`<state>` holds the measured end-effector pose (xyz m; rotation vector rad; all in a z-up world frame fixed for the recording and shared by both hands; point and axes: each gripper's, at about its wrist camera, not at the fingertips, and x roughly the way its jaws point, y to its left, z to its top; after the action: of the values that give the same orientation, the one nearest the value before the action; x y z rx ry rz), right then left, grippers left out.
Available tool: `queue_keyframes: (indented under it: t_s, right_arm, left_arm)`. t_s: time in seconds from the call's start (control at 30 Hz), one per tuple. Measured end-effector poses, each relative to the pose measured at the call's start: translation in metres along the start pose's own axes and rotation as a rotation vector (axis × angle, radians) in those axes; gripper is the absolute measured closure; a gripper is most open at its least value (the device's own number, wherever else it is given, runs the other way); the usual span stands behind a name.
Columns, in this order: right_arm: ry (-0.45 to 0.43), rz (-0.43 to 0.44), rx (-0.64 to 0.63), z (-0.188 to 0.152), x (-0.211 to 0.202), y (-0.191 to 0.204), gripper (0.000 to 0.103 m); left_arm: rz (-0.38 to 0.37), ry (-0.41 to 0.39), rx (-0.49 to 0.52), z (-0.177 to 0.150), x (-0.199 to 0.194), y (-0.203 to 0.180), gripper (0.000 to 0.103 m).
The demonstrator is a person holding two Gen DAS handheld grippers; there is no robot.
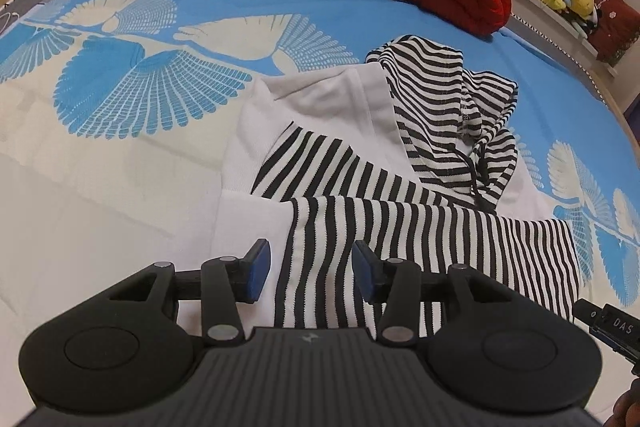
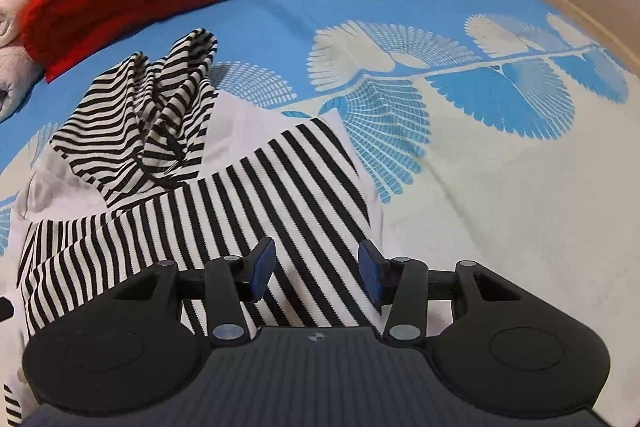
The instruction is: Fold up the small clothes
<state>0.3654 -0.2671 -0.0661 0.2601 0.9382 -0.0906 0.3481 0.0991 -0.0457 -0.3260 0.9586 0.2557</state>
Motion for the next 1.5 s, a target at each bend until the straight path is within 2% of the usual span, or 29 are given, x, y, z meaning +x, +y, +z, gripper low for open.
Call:
queue_keyframes:
  t_s: [0.43, 0.87, 1.2, 1.5]
  right_arm:
    - [-0.064, -0.029, -0.092, -0.002, -0.008, 0.013, 0.055]
    - [-0.104, -0.052, -0.154, -0.006, -0.012, 0.021, 0.055]
    - [-0.110, -0.024, -0.182, -0.003, -0.008, 0.038, 0.055]
    - [-0.108, -0.001, -0.170, 0.004, -0.006, 0.035, 0.056]
  left_arm:
    - [0.012, -0.031, 0.027, 0.003, -0.004, 0.002, 0.053]
    - [0.001, -0.029, 0.042, 0.003, 0.001, -0.009, 0.053]
    - [0.012, -0.028, 0.040, 0.013, 0.012, -0.009, 0.053]
    - [0.015, -0.031, 0.042, 0.016, 0.018, -0.013, 0.053]
